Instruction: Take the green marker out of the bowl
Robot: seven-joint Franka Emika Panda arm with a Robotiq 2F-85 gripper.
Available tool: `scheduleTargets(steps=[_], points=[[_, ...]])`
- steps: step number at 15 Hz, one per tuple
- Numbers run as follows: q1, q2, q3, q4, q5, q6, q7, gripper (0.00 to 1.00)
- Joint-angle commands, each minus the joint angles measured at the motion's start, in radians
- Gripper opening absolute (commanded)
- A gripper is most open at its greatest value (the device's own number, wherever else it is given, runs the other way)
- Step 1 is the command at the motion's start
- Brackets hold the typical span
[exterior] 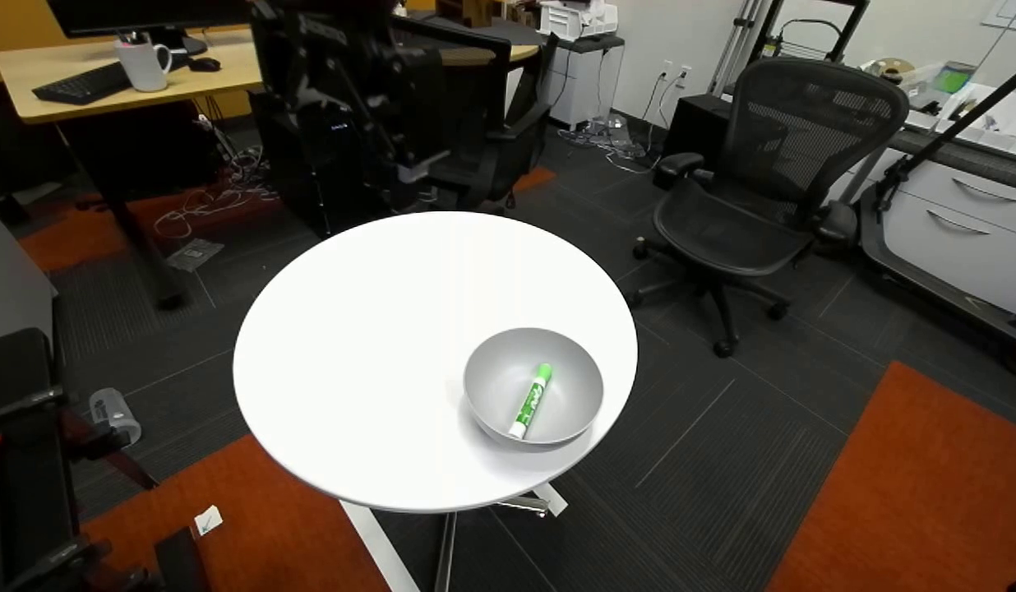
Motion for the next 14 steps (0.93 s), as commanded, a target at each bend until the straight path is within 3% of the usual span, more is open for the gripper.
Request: scheduleTargets(steps=[1,8,13,14], points=[[-0.050,0.180,0.018,0.132,0.064,0.042,-0.069,1.00],[-0.158,0.426,0.104,0.247,0.151,0.299,-0.148,1.00],[-0.209,0.538,0.153,0.330,0.120,0.324,-0.114,1.00],[-0.208,0.501,0.156,0.278,0.108,0.326,-0.112,1.00]])
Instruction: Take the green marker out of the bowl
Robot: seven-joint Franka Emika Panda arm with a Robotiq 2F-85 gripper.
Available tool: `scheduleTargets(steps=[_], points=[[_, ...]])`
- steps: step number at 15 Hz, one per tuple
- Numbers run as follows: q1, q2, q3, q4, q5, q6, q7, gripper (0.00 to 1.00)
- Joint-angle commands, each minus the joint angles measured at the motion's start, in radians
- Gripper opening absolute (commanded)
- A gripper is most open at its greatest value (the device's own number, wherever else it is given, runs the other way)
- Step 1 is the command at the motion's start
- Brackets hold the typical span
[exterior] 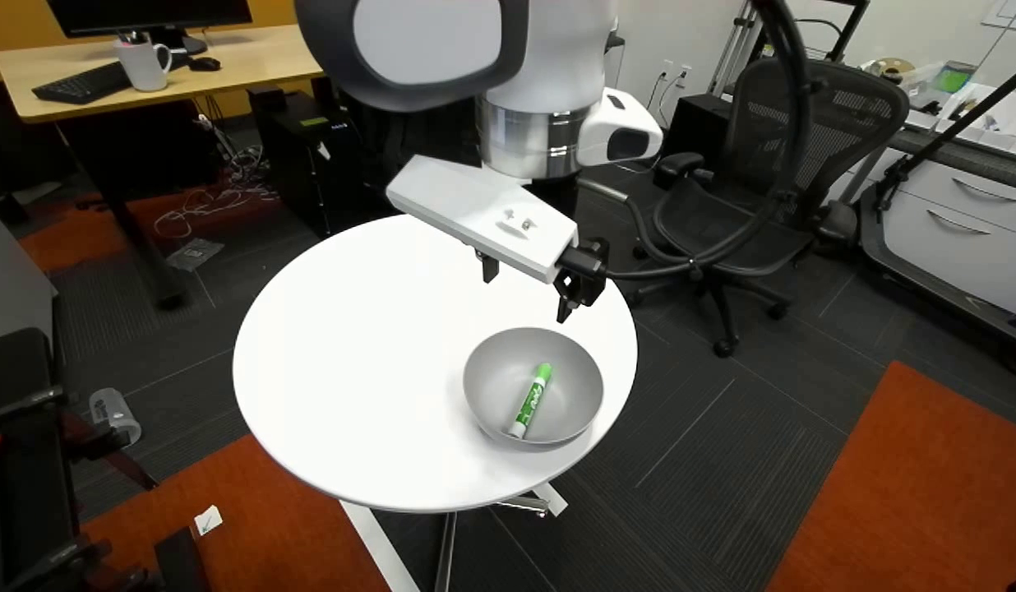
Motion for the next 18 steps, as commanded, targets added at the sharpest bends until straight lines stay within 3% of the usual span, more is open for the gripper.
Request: scheduleTargets(steps=[1,8,18], points=[[-0.030,0.014,0.031,0.015,-0.018,-0.001,0.012,1.00],[-0.036,0.038,0.034,0.047,-0.018,0.000,0.007,1.00],[-0.089,0.182,0.069,0.136,-0.031,0.036,-0.022,1.00]])
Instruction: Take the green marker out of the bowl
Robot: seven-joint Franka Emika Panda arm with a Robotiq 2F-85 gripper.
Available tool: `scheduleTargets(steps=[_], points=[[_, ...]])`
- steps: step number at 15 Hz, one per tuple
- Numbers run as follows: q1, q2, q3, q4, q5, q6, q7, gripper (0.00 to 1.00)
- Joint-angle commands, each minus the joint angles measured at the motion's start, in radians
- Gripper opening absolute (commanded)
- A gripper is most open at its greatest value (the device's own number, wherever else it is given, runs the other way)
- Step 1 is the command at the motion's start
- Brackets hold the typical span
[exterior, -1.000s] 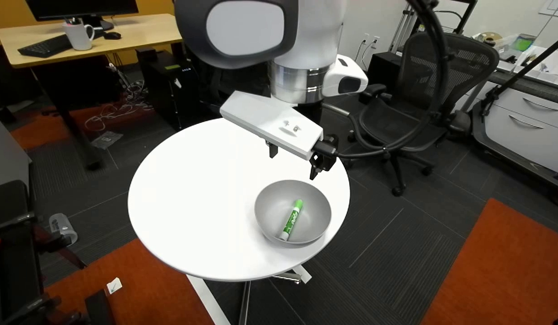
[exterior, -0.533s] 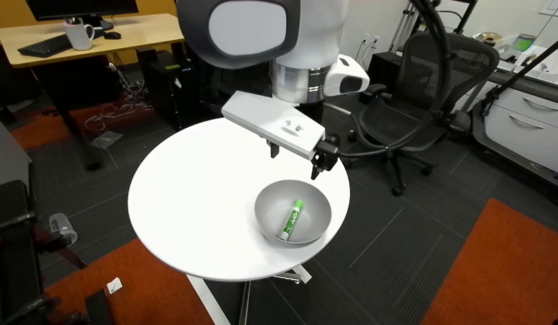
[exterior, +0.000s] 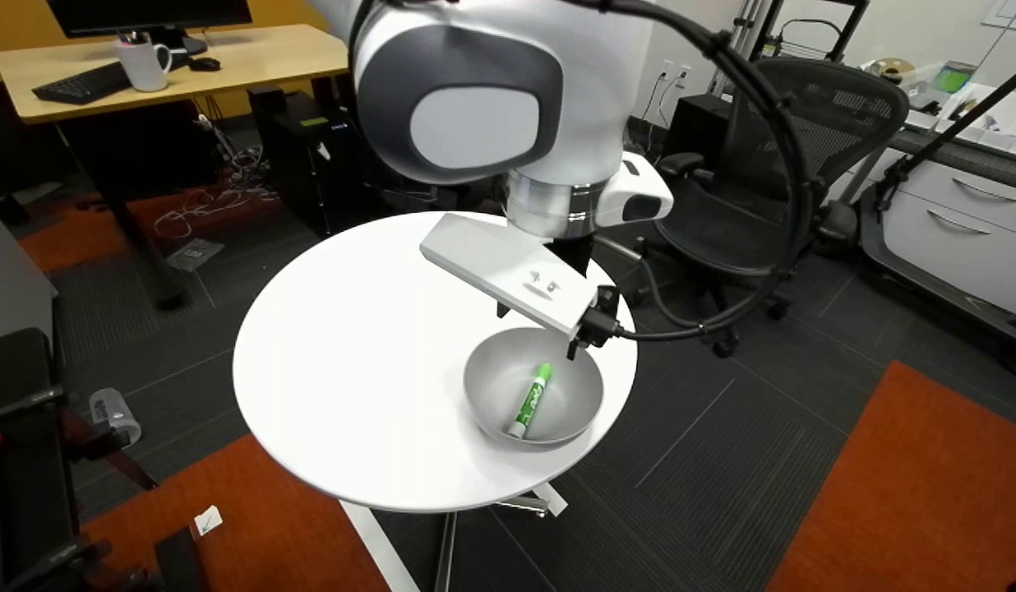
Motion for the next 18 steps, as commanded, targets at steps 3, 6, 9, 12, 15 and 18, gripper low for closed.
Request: scheduleTargets(steps=[3,6,9,12,15,18], points=[[-0.028,0.117,0.025,0.100,-0.033,0.027,-0.001,1.00],[-0.018,0.170,0.017,0.143,-0.070,0.032,0.020,1.00],[-0.020,0.209,0.018,0.176,-0.094,0.027,0.028,1.00],[-0.022,0.247,0.021,0.208,-0.108,0.019,0.030,1.00],[-0.023,0.279,0.025,0.231,-0.111,0.016,0.030,1.00],[-0.026,0.308,0.030,0.255,-0.111,0.011,0.026,1.00]])
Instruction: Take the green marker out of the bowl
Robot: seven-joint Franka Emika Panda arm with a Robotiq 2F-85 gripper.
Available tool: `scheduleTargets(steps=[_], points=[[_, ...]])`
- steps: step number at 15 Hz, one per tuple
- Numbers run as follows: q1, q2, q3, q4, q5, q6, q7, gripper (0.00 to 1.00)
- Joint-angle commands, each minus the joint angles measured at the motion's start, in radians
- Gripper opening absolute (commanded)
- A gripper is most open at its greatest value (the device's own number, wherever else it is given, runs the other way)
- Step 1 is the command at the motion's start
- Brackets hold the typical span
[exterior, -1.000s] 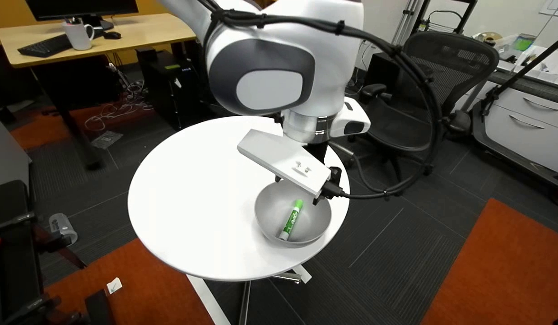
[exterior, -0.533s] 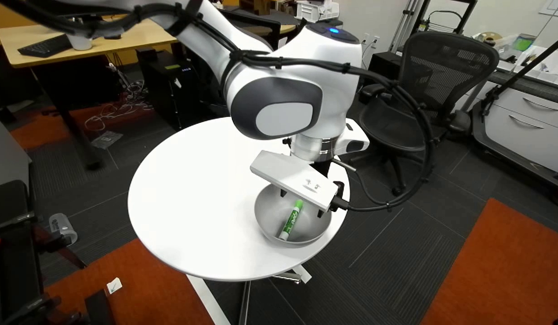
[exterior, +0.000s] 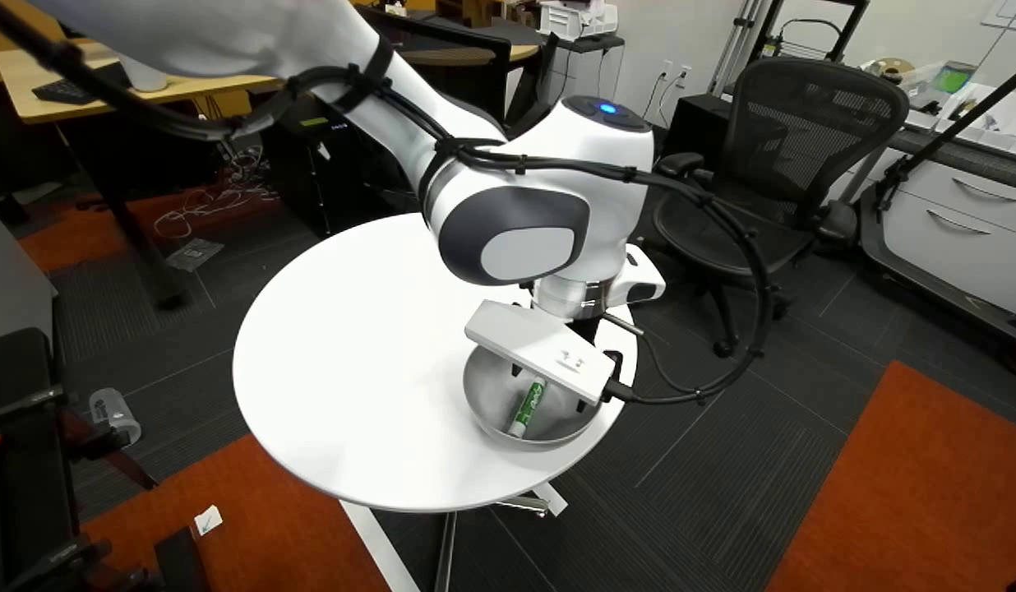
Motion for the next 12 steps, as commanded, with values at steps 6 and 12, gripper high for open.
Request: scheduleTargets(steps=[6,12], points=[[-0.012,0.067,0.020,0.093,-0.026,-0.010,0.022,0.56],[-0.012,0.080,0.019,0.128,-0.027,-0.016,0.025,0.12]])
